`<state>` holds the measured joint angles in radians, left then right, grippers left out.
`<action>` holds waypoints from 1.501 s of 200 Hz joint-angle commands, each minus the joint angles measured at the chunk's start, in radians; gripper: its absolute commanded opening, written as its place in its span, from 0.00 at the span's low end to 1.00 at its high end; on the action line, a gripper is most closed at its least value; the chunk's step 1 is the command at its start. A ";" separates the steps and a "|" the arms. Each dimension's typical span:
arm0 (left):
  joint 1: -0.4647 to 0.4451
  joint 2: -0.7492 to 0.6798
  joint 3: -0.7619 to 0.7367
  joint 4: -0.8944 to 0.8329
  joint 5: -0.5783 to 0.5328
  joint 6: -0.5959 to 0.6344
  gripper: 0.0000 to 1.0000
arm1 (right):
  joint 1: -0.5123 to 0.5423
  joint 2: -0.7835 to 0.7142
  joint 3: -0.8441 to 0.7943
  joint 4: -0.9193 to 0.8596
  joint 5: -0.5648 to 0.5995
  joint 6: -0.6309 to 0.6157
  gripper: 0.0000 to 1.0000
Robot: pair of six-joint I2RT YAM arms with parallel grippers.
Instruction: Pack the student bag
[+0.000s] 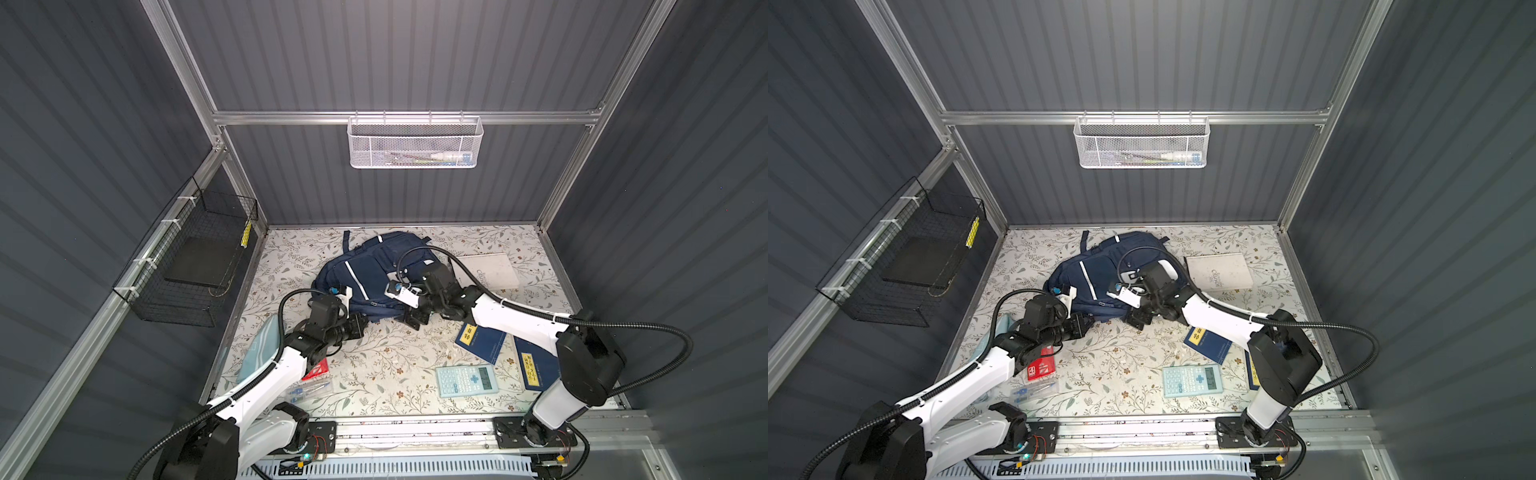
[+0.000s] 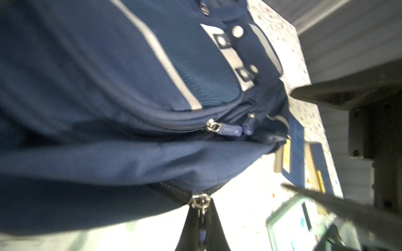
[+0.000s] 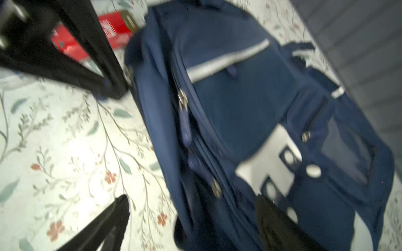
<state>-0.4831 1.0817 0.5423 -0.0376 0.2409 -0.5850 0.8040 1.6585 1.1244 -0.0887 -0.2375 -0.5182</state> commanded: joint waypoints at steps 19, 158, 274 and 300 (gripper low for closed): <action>-0.006 -0.005 0.073 0.040 0.110 -0.052 0.00 | 0.054 0.167 0.137 0.056 0.012 0.052 0.72; 0.512 0.109 0.011 0.229 0.378 -0.200 0.00 | 0.003 0.026 -0.151 0.075 -0.040 -0.112 0.00; 0.435 0.048 0.036 0.019 0.312 0.032 0.00 | 0.008 0.109 -0.011 0.034 -0.061 0.022 0.30; 0.389 0.018 0.026 0.033 0.321 -0.008 0.00 | 0.051 0.187 0.099 0.025 0.001 0.091 0.54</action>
<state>-0.0574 1.1381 0.5438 -0.0299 0.6098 -0.5907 0.8196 1.7775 1.1248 0.0051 -0.3115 -0.4984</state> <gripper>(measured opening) 0.067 0.500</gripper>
